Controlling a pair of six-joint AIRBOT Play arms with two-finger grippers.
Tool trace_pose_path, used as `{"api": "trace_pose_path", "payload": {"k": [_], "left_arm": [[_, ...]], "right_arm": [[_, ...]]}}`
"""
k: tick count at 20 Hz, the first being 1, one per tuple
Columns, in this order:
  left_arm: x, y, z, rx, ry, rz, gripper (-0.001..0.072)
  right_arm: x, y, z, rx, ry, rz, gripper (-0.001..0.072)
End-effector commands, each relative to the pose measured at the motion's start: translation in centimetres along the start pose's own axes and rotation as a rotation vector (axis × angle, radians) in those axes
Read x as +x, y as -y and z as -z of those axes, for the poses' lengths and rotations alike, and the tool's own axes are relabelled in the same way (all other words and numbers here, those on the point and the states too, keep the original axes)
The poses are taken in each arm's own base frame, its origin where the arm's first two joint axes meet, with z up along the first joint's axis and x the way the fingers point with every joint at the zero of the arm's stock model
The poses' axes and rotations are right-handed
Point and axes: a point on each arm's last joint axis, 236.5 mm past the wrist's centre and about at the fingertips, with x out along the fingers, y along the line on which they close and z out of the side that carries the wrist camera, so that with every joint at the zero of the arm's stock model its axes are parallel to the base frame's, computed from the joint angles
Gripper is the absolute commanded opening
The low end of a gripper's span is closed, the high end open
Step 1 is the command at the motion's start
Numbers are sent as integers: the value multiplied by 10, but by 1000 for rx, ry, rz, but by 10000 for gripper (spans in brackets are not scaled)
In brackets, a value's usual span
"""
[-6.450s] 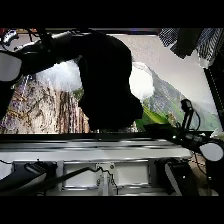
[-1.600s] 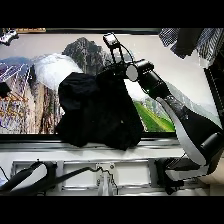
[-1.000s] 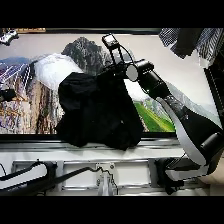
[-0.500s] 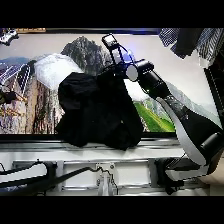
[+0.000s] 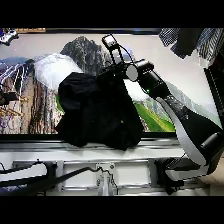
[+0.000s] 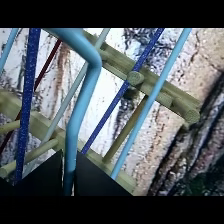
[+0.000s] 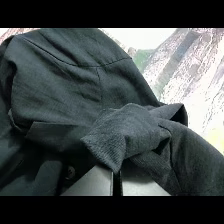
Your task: Fold the clothes and pants, and hang the long-sleeved shirts on hangers.
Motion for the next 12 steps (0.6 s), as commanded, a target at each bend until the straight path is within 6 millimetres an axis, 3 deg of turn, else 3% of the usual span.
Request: {"api": "trace_pose_path", "payload": {"k": [1,7,12], "left_arm": [[-10,-5,-3,13,19,-5,46],[-52,-23,-17,18,122,-13,20],[-118,-28,-31,-30,274,22,19]], "right_arm": [[0,0,4,0,-16,-2,37],[0,-1,4,3,-17,-5,37],[0,-1,3,3,-13,-4,37]]}}
